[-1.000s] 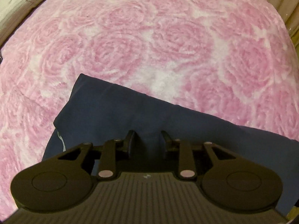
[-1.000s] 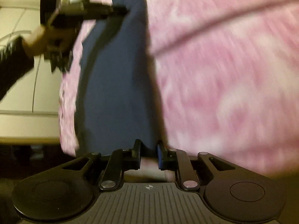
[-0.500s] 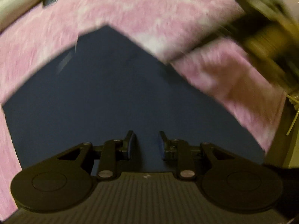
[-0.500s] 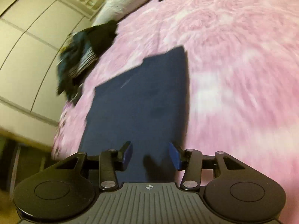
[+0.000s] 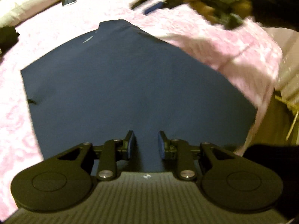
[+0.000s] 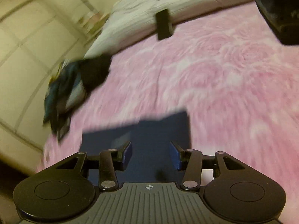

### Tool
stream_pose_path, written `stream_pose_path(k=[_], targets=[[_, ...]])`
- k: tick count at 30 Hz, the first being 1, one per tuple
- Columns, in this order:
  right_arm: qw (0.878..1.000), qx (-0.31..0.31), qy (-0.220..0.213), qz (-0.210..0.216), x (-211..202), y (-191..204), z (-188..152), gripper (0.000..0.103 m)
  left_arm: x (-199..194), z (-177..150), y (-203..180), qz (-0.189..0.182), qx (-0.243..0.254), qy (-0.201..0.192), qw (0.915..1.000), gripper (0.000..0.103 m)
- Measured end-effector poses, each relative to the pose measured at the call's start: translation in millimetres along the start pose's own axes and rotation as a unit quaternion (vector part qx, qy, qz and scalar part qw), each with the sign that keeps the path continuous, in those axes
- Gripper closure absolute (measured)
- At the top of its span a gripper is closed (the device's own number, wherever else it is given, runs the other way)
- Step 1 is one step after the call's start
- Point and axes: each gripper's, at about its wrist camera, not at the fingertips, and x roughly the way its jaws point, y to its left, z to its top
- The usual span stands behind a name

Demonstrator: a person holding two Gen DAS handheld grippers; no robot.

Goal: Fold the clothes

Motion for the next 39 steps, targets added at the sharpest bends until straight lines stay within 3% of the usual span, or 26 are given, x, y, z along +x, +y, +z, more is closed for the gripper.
stream_pose_path(k=[3, 7, 10, 12, 15, 20, 22, 26, 29, 33, 36, 39], targets=[[0.999, -0.022, 0.018, -0.036, -24.7, 29.3, -65.3, 0.039, -7.0, -28.8, 19.7, 0.0, 0.035, 0.013, 0.9993, 0.08], [0.991, -0.017, 0.083, -0.102, -48.1, 49.3, -148.1, 0.039, -18.2, -64.5, 32.8, 0.009, 0.085, 0.016, 0.9962, 0.079], [0.99, -0.008, 0.076, -0.115, -63.6, 54.4, -179.7, 0.038, -28.0, -82.1, 31.3, 0.025, 0.107, 0.0, 0.9939, 0.079], [0.991, -0.02, 0.055, -0.117, -71.5, 58.3, -187.2, 0.038, -31.9, -93.3, 27.4, 0.042, 0.109, -0.015, 0.9931, 0.078], [0.989, -0.091, 0.009, -0.119, -78.9, 66.5, -182.7, 0.038, -28.2, -109.2, 20.6, 0.062, 0.09, -0.036, 0.9934, 0.077], [0.981, -0.161, -0.044, -0.102, -91.9, 44.1, -175.4, 0.038, -24.3, -127.6, 7.1, 0.102, 0.091, -0.089, 0.9866, 0.075], [0.983, -0.148, -0.065, -0.09, -95.2, 27.7, -178.2, 0.038, -24.4, -133.9, 7.5, 0.107, 0.086, -0.109, 0.9846, 0.074], [0.991, -0.049, -0.112, -0.047, -92.4, -9.3, -190.7, 0.038, -23.6, -145.4, 11.6, 0.112, 0.049, -0.147, 0.9816, 0.068], [0.986, -0.084, -0.141, -0.032, -103.2, -5.1, -207.4, 0.038, -23.6, -153.4, 8.1, 0.126, 0.041, -0.175, 0.9755, 0.067], [0.982, -0.114, -0.146, -0.038, -138.4, 13.2, -243.0, 0.038, -33.8, -160.9, -12.3, 0.161, 0.037, -0.182, 0.9693, 0.072], [0.981, -0.144, -0.129, -0.034, -157.7, 25.6, -272.5, 0.038, -44.9, -171.1, -44.8, 0.183, 0.103, -0.197, 0.9576, 0.071], [0.982, -0.151, -0.105, -0.038, -155.0, 30.2, -291.2, 0.038, -40.2, -179.1, -71.9, 0.202, 0.152, -0.182, 0.9502, 0.071]])
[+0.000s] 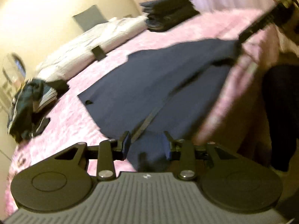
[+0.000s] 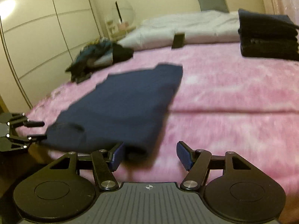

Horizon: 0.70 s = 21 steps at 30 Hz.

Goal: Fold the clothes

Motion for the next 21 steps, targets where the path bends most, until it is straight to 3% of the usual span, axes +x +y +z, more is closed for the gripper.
stream_pose_path(k=[3, 4, 5, 7, 8, 13, 20, 21], targets=[[1.0, 0.001, -0.003, 0.003, 6.9, 5.3, -6.4, 0.038, 3.1, -0.8, -17.7, 0.014, 0.026, 0.01, 0.9995, 0.073], [1.0, 0.005, -0.003, 0.002, 10.0, 6.0, -7.4, 0.047, 5.1, -0.9, -19.9, 0.015, 0.022, 0.013, 0.9996, 0.075], [1.0, 0.013, -0.002, 0.004, 12.9, 5.0, -7.3, 0.066, 6.2, -0.2, -20.7, 0.016, 0.018, 0.012, 0.9997, 0.076], [1.0, 0.031, -0.001, 0.006, 17.8, 2.8, -6.7, 0.076, 8.8, 0.1, -21.8, 0.017, 0.016, 0.013, 0.9996, 0.076], [0.999, 0.043, -0.005, 0.002, 17.1, 0.2, -5.3, 0.09, 10.4, 0.2, -21.7, 0.017, 0.016, 0.015, 0.9996, 0.077], [0.995, 0.096, -0.013, -0.011, 3.3, -18.2, -0.9, 0.093, 8.7, -4.2, -21.3, 0.015, 0.032, 0.008, 0.9993, 0.078], [0.998, -0.038, -0.009, -0.055, -15.6, 15.8, -4.3, 0.092, -14.1, -11.7, -30.1, 0.019, 0.087, -0.011, 0.996, 0.078], [0.997, -0.057, -0.01, -0.058, -17.3, 20.7, -5.7, 0.086, -15.0, -10.5, -32.7, 0.021, 0.096, -0.015, 0.995, 0.078]])
